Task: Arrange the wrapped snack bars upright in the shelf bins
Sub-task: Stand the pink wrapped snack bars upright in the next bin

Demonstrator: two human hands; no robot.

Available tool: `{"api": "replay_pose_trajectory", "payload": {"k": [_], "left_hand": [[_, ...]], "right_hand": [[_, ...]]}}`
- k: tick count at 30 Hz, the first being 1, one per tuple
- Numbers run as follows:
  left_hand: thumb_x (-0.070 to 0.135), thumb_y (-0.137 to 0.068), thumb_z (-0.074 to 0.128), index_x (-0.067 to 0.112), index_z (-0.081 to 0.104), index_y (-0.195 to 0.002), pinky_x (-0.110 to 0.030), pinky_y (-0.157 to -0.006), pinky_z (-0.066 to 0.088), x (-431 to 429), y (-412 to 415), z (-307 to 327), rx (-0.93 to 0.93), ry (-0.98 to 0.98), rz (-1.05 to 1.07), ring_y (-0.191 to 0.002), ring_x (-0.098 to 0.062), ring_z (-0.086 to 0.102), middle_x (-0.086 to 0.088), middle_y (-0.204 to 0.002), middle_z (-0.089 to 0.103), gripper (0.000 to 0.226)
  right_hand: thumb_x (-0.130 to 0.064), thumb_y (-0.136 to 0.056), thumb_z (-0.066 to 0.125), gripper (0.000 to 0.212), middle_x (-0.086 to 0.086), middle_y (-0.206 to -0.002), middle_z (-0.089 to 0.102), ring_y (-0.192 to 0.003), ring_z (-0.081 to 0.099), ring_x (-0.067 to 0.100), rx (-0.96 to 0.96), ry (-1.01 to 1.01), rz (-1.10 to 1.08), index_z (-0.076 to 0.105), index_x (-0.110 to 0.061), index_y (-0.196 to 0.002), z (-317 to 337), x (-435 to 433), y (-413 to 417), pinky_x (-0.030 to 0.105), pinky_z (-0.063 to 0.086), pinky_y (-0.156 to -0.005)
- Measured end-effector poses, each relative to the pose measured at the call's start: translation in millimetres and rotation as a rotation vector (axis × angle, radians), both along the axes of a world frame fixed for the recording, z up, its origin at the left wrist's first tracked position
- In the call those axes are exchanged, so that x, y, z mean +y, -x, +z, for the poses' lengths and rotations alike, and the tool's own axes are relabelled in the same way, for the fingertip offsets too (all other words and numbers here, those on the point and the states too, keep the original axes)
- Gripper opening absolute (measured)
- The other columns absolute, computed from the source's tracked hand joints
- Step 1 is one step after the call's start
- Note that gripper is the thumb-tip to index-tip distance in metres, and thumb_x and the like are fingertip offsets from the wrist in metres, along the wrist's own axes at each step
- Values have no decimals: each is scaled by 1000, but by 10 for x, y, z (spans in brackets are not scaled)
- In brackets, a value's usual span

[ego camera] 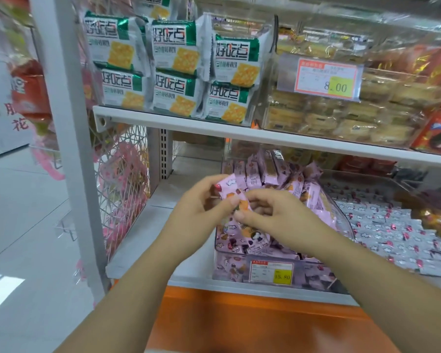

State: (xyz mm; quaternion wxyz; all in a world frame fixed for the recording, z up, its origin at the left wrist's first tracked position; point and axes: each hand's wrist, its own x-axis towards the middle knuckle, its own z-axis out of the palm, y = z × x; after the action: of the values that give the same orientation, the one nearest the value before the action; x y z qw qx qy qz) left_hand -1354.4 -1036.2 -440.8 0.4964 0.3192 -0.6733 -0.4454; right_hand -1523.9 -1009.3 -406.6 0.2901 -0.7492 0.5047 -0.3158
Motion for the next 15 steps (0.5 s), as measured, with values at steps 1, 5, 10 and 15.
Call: {"api": "replay_pose_trajectory", "payload": {"k": [1,5,10,15], "left_hand": [[26,-80,65,28,59,-112,-18,-75,52,-4,-44,32,41,-8,15,-91,-9,66,4,-97,70,32],[22,-84,65,39,57,-105,-15,-77,50,-47,-320,65,-27,15,155,-87,-5,64,8,-95,69,28],[28,-86,65,43,59,-100,-23,-80,50,-50,-414,-33,-149,10,167,-83,-4,65,12,-96,68,22],[23,-88,64,38,60,-99,-11,-74,49,-59,-363,-43,-132,10,158,-84,-6,66,10,-95,69,19]], "right_hand": [[-33,-83,66,14,-12,-85,70,-77,68,1,-34,-32,-9,62,-33,-96,18,0,-8,20,55,-75],[-49,-76,65,50,-14,-115,62,-100,61,-3,212,-174,15,57,-29,-120,-13,-44,94,17,50,-87],[-41,-84,67,64,-5,-138,49,-119,51,9,592,-319,163,41,-23,-139,-313,-128,1,25,42,-101],[-42,-84,66,76,-2,-150,34,-133,38,15,831,-292,254,28,-19,-146,-417,-253,-124,32,33,-110]]}}
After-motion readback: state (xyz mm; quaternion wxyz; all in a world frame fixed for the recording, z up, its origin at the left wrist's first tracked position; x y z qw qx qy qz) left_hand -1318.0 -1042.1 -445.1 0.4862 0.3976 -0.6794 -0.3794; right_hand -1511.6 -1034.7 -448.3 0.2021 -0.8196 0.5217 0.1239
